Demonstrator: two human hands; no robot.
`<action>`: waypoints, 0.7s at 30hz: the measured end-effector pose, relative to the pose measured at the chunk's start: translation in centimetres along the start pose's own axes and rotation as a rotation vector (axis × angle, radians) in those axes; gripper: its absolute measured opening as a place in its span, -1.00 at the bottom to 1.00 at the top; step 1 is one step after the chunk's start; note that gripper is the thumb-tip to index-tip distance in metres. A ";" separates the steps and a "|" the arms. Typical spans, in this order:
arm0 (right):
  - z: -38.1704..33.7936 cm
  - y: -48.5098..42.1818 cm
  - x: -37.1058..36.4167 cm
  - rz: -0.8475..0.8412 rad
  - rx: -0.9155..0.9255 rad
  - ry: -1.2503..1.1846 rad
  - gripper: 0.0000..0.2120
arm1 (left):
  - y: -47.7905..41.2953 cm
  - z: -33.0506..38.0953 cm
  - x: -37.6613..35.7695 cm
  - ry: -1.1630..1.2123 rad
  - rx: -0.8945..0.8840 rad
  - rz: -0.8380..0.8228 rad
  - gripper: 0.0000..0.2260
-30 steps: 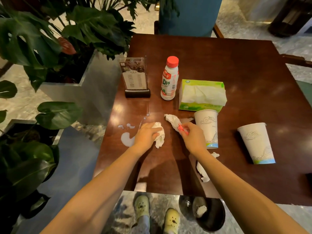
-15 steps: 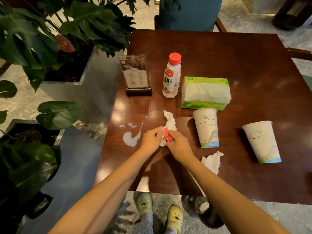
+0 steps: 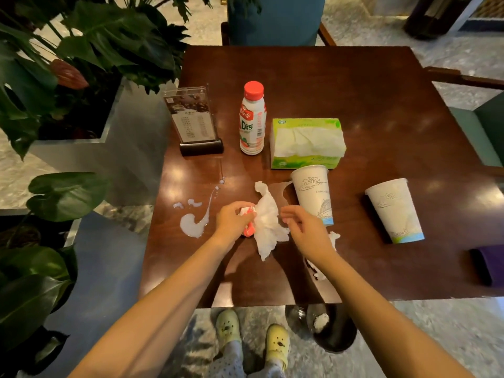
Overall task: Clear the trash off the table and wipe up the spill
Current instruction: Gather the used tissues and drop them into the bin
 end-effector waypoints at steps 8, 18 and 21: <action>5.9 4.8 3.6 -0.005 0.131 0.537 -0.61 | 1.2 -0.5 -1.2 0.012 0.027 -0.018 -0.86; 6.7 5.2 3.3 0.116 -0.048 0.426 -0.78 | 2.5 -0.2 -3.2 0.006 0.032 -0.081 -0.86; 2.7 4.3 3.5 0.265 -0.027 0.190 -0.77 | 2.7 -0.1 -3.5 0.008 0.023 -0.114 -0.86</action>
Point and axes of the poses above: each hand's wrist, its own y-axis away from the middle knuckle, its own x-axis out of the back of the hand, z = x × y, the point moved 4 cm from there along -y, towards the middle knuckle, and after that the axes turned 8 degrees about -y, right-handed, at the moved point
